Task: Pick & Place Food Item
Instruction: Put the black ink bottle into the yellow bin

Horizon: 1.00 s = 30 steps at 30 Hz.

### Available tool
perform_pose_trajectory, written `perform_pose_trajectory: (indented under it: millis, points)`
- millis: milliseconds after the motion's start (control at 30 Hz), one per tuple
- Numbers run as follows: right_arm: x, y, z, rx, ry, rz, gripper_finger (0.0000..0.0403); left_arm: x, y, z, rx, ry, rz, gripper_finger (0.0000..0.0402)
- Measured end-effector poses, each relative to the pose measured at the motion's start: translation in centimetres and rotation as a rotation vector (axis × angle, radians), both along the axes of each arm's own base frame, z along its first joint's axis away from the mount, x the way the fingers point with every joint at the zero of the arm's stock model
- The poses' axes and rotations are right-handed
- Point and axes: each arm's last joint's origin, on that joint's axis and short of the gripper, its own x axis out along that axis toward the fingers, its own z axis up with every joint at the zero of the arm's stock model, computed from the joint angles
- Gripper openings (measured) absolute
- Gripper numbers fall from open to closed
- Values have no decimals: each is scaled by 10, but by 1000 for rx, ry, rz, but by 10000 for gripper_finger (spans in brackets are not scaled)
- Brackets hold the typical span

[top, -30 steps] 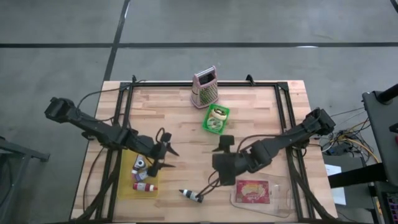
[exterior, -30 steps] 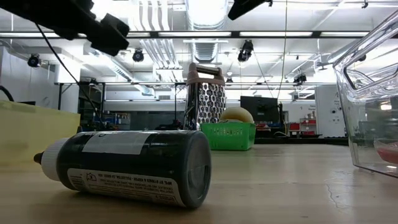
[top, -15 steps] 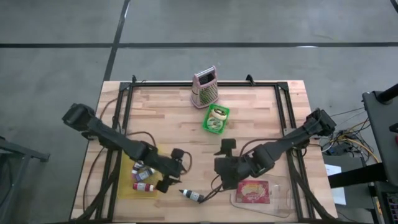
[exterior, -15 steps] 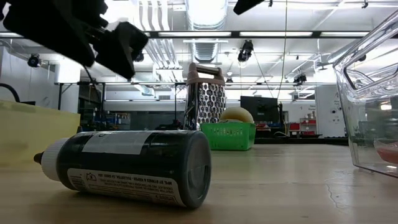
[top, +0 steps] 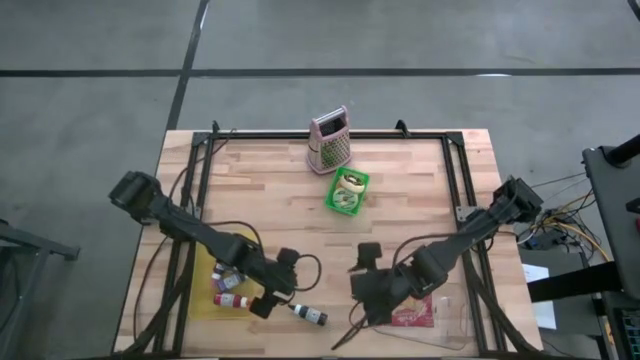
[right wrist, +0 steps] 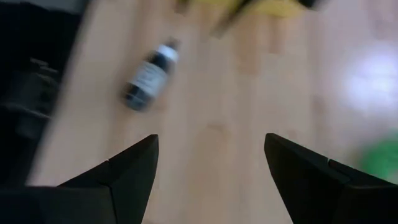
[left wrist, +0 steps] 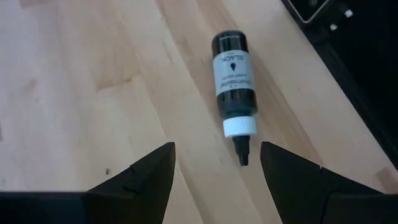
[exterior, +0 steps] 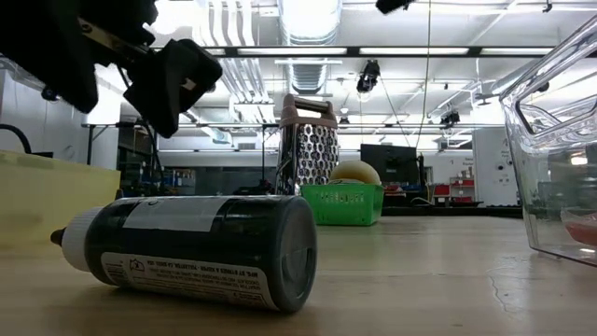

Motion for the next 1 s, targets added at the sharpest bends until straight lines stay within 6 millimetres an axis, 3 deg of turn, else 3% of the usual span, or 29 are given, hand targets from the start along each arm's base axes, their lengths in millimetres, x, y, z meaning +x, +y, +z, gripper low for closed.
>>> perform_pose_trajectory:
  millis: [167, 567, 1000]
  points:
    - [6, 8, -12, 135, -65, 68, 288, -1, 1, 2, -6, -2, 18, 241]
    - [3, 5, -21, 108, -48, 40, 288, -1, -17, -17, -75, 75, 4, 241]
    - [3, 5, -22, 101, -40, 39, 288, 9, -30, -31, -129, 31, 40, 241]
